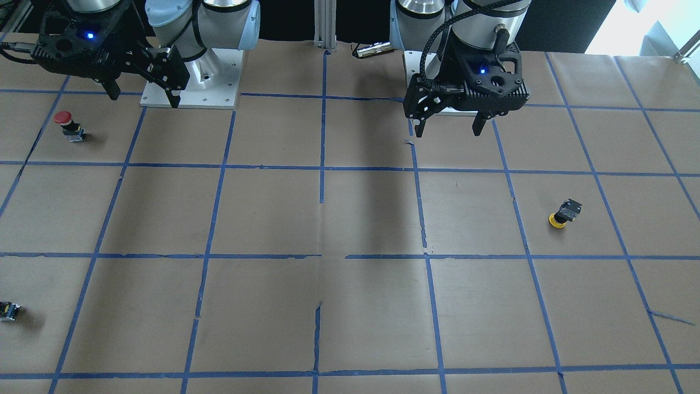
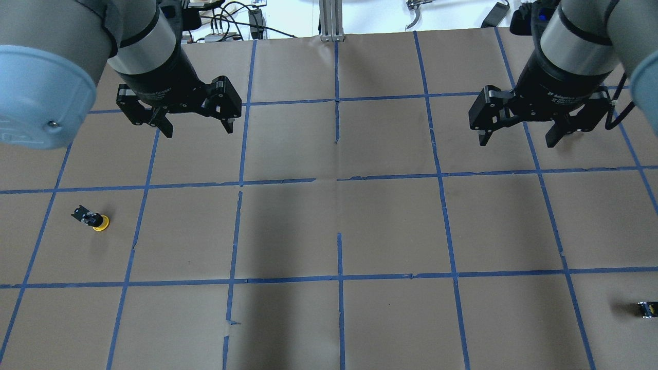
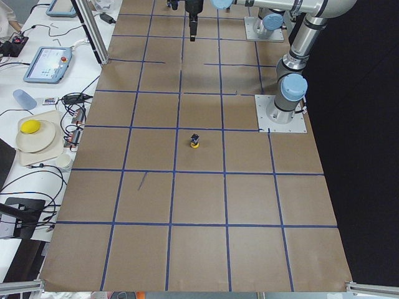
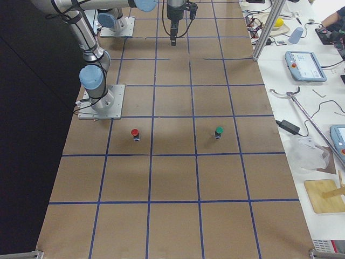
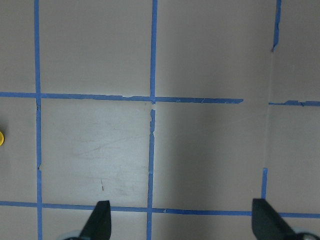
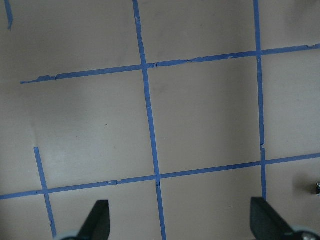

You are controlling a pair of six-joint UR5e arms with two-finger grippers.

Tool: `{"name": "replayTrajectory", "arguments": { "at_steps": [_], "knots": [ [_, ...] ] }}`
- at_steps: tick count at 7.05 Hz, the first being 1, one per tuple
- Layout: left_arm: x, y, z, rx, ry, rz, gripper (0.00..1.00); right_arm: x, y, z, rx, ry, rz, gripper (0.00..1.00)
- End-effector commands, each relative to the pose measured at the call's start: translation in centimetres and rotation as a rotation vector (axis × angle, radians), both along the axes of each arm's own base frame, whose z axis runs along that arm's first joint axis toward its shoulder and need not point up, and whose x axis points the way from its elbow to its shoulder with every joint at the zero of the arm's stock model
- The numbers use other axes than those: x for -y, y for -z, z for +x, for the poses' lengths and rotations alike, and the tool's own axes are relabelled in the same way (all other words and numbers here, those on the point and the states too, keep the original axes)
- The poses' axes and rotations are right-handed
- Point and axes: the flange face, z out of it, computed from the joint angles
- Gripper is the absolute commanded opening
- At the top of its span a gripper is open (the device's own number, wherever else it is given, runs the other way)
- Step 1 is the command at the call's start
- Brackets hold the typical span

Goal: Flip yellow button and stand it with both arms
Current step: 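Move the left gripper down toward the yellow button lying on its side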

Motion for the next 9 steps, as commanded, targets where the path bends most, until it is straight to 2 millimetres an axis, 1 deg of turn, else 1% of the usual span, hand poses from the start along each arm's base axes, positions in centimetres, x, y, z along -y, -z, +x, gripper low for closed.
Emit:
{"name": "replayTrajectory", "arguments": {
  "at_steps": [1,2,3,4,5,6,7,8,9],
  "knots": [
    [0.2,0.1,0.4,0.0,-0.007,0.002,1.0,0.2,0.9,-0.2,0.004,-0.002,0.023,1.0],
    [0.3,0.2,1.0,0.004,-0.021,0.008,1.0,0.5,1.0,-0.3,0.002,-0.011,0.024,1.0],
    [0.6,1.1,2.6,0.007,-0.054,0.031,0.99,0.4,1.2,-0.1,0.001,-0.013,0.033,1.0],
    [1.0,3.7,6.2,0.005,-0.109,0.073,1.0,0.3,1.1,-0.1,0.003,-0.016,0.032,1.0],
    [1.3,5.8,11.2,-0.002,-0.102,0.089,0.99,0.4,1.3,-0.1,0.009,-0.013,0.034,1.0],
    [1.2,8.4,15.2,-0.01,-0.097,0.126,0.99,0.6,1.4,-0.1,0.013,-0.011,0.034,1.0],
    [0.8,11.2,20.1,-0.024,-0.089,0.157,0.99,0.5,1.4,-0.1,0.012,-0.01,0.036,1.0],
    [-0.1,13.6,24.0,-0.034,-0.029,0.163,0.99,0.4,1.5,-0.1,0.012,-0.011,0.046,1.0],
    [-0.8,15.6,26.0,-0.031,0.105,0.146,1.0,0.4,1.5,-0.2,0.012,-0.01,0.042,1.0]
  ]
}}
